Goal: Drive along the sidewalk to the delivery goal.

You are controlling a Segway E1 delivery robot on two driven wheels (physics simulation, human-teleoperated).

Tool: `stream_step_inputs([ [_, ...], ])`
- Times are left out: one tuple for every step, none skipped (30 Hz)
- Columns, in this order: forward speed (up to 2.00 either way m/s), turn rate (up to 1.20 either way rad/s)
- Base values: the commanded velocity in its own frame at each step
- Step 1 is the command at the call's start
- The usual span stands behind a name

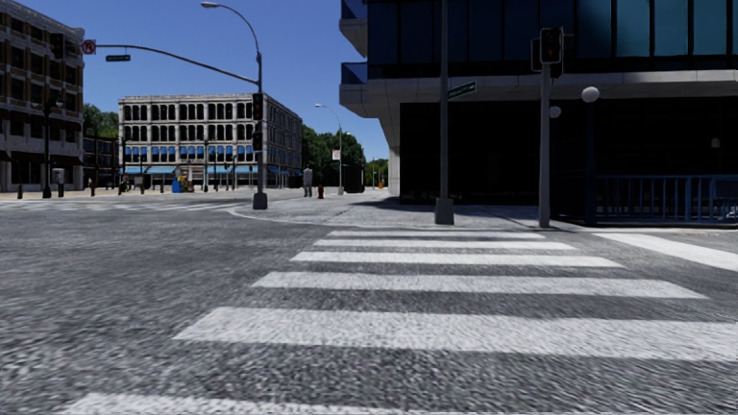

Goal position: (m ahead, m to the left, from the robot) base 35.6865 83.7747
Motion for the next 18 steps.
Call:
stream_step_inputs([
  [2.00,-0.20],
  [2.00,-0.20],
  [2.00,-0.20],
  [2.00,-0.11],
  [2.00,0.00],
  [2.00,0.00],
  [2.00,0.00],
  [2.00,0.00],
  [2.00,0.00],
  [2.00,0.00],
  [2.00,0.00],
  [2.00,0.00],
  [2.00,0.00],
  [2.00,-0.02],
  [2.00,-0.09],
  [2.00,-0.12],
  [2.00,-0.12],
  [2.00,-0.12],
])
